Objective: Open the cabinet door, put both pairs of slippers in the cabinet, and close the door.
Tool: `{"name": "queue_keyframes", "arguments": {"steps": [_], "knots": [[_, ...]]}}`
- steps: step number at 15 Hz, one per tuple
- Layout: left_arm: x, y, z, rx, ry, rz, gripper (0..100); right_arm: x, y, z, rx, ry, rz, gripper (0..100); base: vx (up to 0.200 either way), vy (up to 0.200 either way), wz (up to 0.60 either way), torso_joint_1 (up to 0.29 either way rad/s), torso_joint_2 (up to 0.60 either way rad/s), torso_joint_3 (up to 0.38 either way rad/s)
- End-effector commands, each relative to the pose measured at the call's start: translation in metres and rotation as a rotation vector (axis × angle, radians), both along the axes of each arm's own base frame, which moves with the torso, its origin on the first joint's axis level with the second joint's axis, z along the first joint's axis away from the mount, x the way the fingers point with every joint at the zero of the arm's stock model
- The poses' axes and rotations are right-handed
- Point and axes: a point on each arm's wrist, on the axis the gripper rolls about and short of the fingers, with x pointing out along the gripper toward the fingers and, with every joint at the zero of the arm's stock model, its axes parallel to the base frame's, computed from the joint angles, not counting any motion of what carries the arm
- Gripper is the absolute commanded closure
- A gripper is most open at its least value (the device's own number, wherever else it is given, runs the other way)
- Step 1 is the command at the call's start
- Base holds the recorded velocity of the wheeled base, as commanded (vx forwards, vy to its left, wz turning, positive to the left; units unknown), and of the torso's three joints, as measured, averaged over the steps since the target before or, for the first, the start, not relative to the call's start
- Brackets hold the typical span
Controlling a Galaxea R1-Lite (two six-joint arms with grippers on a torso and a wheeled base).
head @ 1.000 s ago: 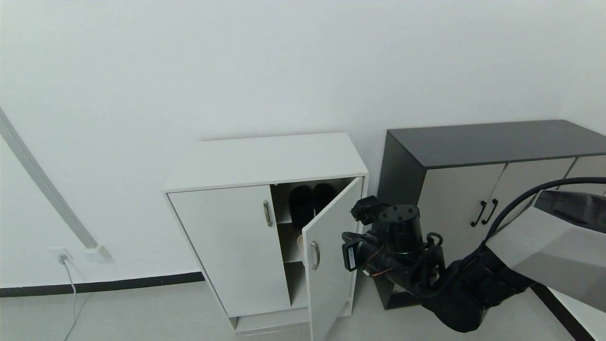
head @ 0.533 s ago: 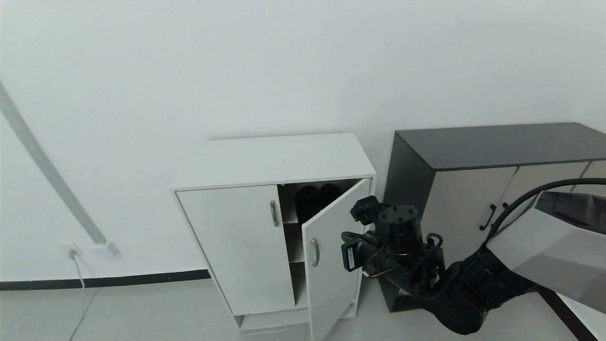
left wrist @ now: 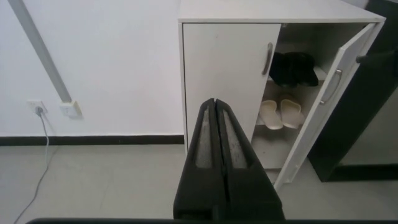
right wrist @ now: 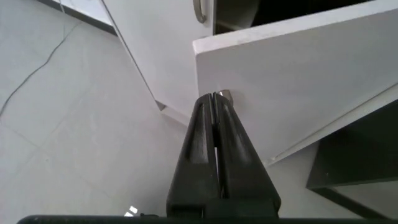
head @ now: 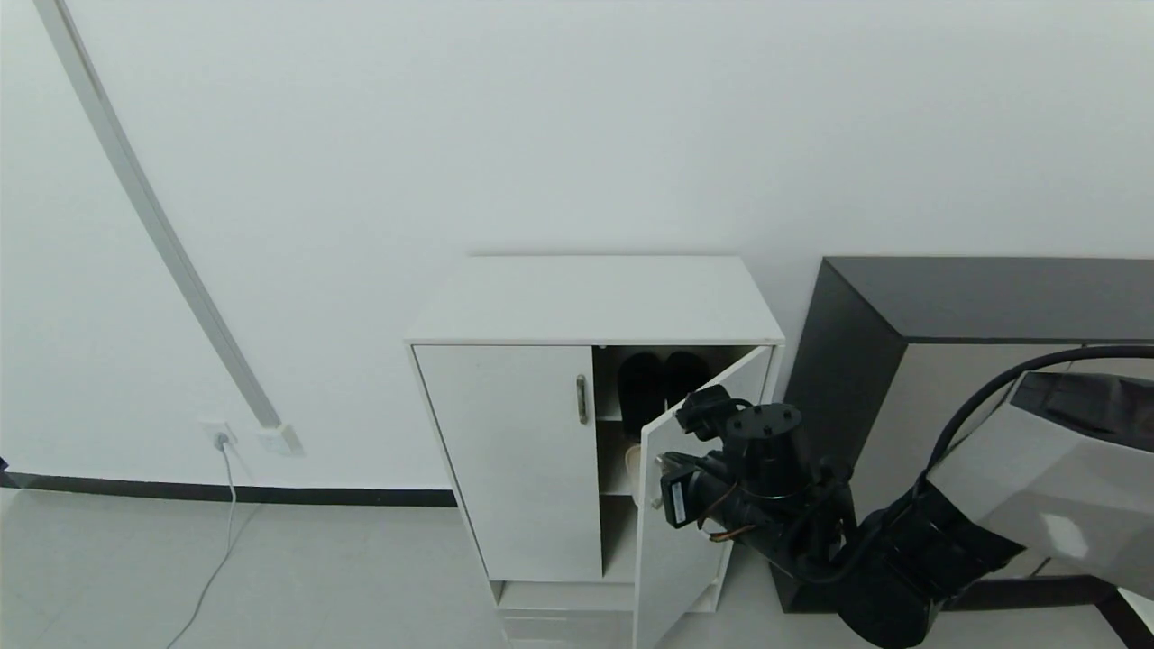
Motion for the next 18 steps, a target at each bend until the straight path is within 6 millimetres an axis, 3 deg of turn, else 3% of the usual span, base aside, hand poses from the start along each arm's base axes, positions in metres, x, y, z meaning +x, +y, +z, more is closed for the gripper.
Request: {"name": "queue_keyframes", "arguments": {"steps": [1, 7, 12, 16, 18], "knots": [[0.0, 0.0, 0.0, 0.001, 0.001, 0.001, 100, -0.005, -0.009, 0.0, -0.011, 0.012, -0.013, 100, 0.0, 0.0, 0.0, 0.0, 0.0, 0.0], [0.0, 0.0, 0.0, 0.002, 0.001, 0.001, 100, -0.034, -0.037, 0.009, -0.026, 0.044, -0.025, 100, 0.2, 0.0, 0.0, 0.0, 0.0, 0.004], [0.0, 0.0, 0.0, 0.002, -0.001, 0.001, 100, -0.048, -0.049, 0.011, -0.036, 0.051, -0.024, 100, 0.0, 0.0, 0.0, 0.0, 0.0, 0.0], [0.0, 0.0, 0.0, 0.002, 0.001, 0.001, 100, -0.044, -0.046, 0.006, -0.037, 0.056, -0.023, 100, 0.0, 0.0, 0.0, 0.0, 0.0, 0.0], [0.0, 0.0, 0.0, 0.001, 0.001, 0.001, 100, -0.033, -0.037, 0.003, -0.024, 0.04, -0.024, 100, 0.0, 0.0, 0.0, 0.0, 0.0, 0.0]]}}
